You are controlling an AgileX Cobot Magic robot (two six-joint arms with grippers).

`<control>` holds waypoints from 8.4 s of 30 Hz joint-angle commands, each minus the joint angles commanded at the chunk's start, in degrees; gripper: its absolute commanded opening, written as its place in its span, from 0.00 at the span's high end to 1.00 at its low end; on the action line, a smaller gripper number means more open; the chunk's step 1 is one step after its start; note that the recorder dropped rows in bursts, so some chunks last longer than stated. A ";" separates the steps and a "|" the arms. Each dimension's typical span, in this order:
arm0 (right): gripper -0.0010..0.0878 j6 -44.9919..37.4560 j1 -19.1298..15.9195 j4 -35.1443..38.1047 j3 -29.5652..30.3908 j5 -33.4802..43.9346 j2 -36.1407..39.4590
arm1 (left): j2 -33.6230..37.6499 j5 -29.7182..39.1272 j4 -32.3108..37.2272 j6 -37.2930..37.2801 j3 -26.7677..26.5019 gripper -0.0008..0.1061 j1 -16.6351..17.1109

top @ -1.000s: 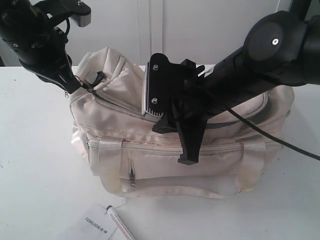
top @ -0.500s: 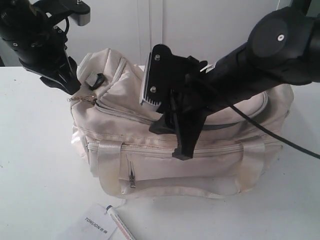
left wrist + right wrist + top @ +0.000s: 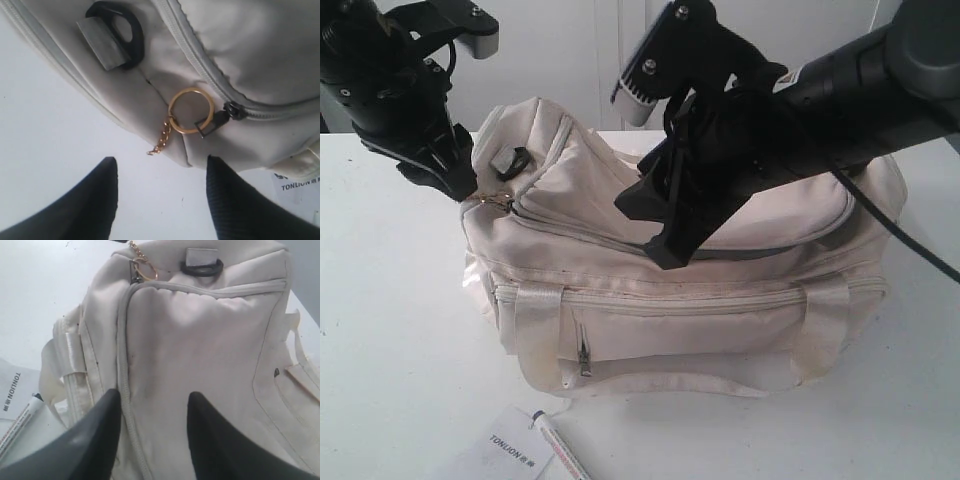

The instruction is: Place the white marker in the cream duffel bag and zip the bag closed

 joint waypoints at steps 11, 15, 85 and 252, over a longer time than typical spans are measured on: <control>0.53 6.00 0.00 -17.79 0.00 9.32 -0.26 | -3.15 1.19 -14.78 16.12 0.00 0.45 0.00; 0.54 24.32 -0.13 -27.21 0.00 15.79 -1.92 | -3.15 1.92 -23.07 26.59 0.00 0.45 -0.10; 0.99 39.99 -26.45 -18.63 4.16 19.09 -8.97 | 13.82 -24.22 -34.02 49.11 0.00 0.91 -14.02; 0.99 -39.49 1.16 11.53 19.38 -2.01 -1.42 | 16.64 -69.84 -36.39 32.09 -3.41 0.99 -0.08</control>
